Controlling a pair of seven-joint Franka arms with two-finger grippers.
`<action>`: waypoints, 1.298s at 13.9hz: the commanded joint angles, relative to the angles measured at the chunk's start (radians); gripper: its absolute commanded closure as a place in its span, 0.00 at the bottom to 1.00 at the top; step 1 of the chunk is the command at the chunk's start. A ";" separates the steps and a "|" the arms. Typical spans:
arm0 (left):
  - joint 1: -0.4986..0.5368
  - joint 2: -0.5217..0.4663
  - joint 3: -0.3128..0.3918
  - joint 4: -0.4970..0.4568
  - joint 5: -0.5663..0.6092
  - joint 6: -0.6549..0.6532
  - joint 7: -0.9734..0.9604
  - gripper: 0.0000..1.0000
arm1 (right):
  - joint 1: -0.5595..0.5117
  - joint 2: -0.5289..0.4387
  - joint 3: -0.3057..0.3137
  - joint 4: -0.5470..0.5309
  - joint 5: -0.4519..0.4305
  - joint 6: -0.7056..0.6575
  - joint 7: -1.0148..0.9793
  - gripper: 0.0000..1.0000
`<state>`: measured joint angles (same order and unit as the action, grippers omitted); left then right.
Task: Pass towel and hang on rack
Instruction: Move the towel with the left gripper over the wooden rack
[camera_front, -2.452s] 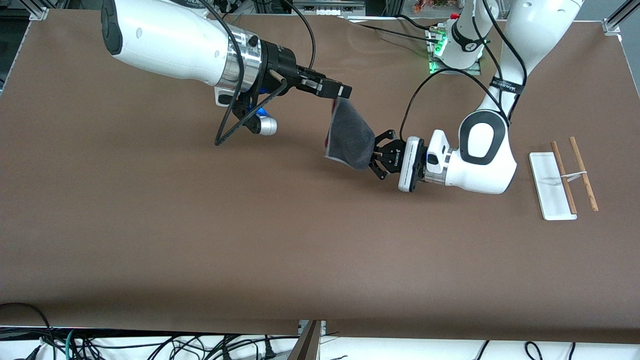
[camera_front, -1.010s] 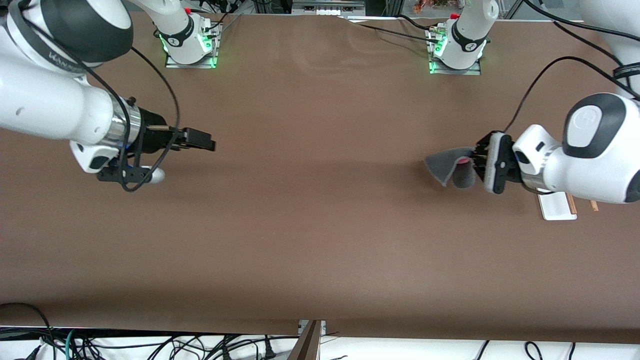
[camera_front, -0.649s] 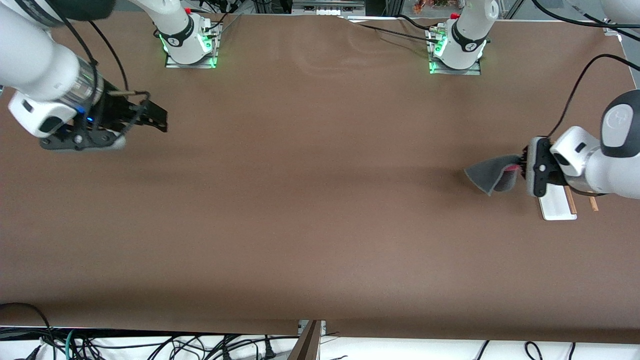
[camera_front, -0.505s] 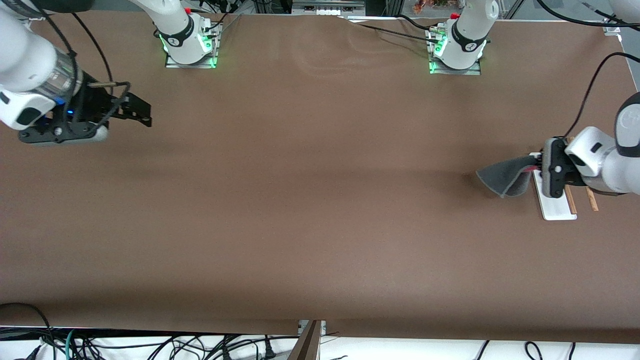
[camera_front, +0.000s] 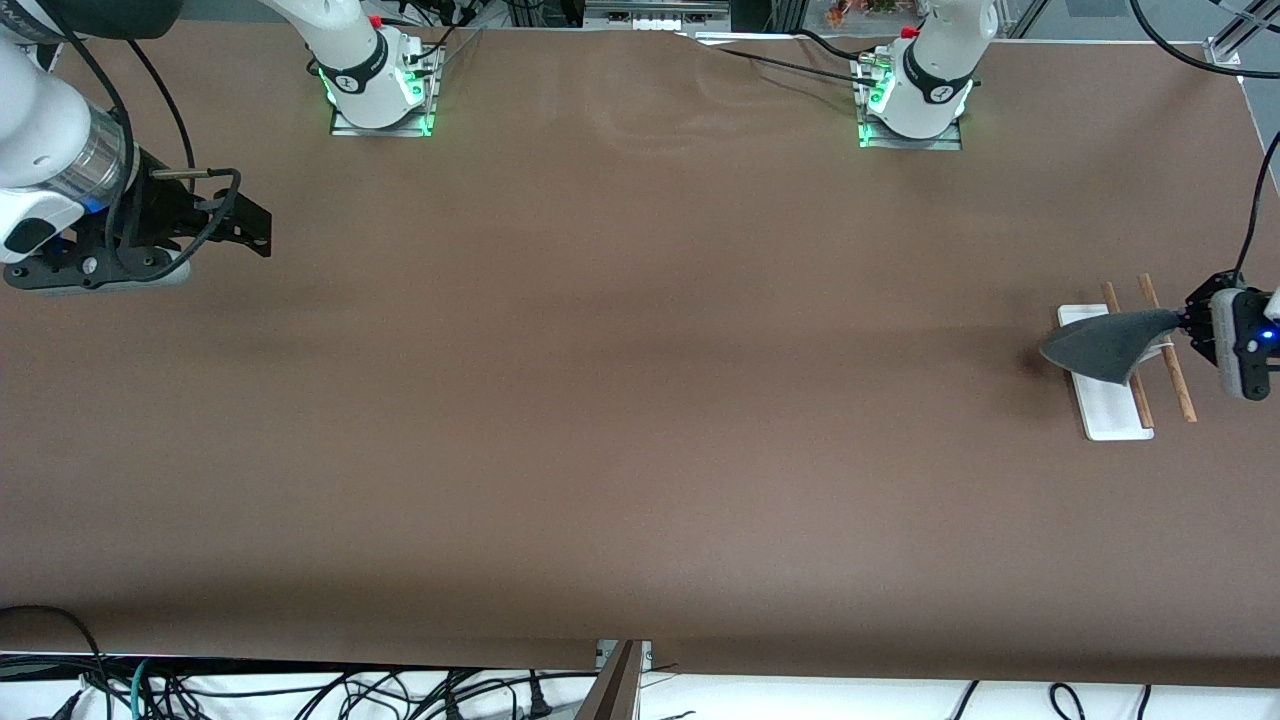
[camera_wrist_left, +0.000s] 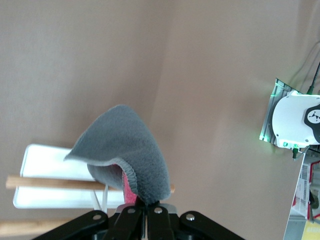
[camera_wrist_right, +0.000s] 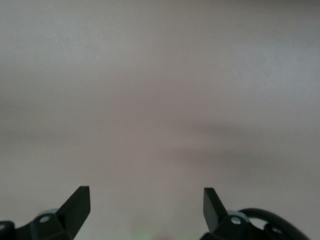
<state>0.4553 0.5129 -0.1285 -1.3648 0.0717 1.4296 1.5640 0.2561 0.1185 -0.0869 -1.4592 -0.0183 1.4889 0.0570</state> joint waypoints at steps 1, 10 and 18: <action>0.052 0.029 -0.003 0.039 0.028 0.031 0.065 1.00 | 0.003 -0.014 0.004 -0.003 -0.020 0.014 -0.022 0.00; 0.210 0.084 0.018 0.038 0.031 0.201 0.188 1.00 | -0.001 -0.002 0.003 0.013 -0.015 0.024 -0.017 0.00; 0.263 0.167 0.018 0.038 0.023 0.262 0.191 1.00 | -0.006 0.003 0.001 0.013 -0.006 0.025 -0.009 0.00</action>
<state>0.7034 0.6453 -0.1002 -1.3594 0.0791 1.6874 1.7227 0.2533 0.1213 -0.0879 -1.4560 -0.0195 1.5172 0.0540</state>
